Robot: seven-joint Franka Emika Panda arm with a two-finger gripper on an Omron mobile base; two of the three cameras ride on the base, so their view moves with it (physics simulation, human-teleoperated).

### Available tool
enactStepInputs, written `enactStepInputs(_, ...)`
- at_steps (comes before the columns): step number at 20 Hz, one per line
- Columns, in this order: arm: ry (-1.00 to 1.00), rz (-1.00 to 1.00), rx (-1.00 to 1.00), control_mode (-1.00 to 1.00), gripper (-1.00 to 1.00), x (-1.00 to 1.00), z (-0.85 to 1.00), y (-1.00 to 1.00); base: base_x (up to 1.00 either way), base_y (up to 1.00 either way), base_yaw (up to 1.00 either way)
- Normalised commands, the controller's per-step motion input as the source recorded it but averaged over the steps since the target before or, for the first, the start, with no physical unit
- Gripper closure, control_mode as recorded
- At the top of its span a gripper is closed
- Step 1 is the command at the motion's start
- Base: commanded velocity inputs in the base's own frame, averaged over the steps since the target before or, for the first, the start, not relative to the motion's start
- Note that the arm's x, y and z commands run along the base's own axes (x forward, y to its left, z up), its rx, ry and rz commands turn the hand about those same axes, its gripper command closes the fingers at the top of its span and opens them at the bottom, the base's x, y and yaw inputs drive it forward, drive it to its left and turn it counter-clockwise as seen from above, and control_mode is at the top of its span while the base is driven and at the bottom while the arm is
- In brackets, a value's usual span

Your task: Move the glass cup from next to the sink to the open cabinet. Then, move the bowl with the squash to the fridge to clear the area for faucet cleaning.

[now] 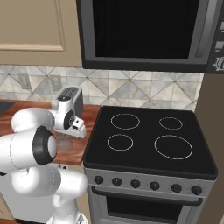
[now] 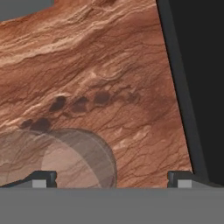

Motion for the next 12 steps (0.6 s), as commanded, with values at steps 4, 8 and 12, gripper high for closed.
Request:
enactStepInputs(4,0.00,0.00,0.00,-1.00,1.00,0.00,-0.11,0.00,0.00,0.00,0.00)
enactStepInputs(8,0.00,0.00,0.00,-1.00,1.00,0.00,0.00,0.00,0.00,0.00,0.00)
enactStepInputs(12,0.00,0.00,0.00,-1.00,1.00,-0.01,0.00,0.00,0.00,0.00,0.00)
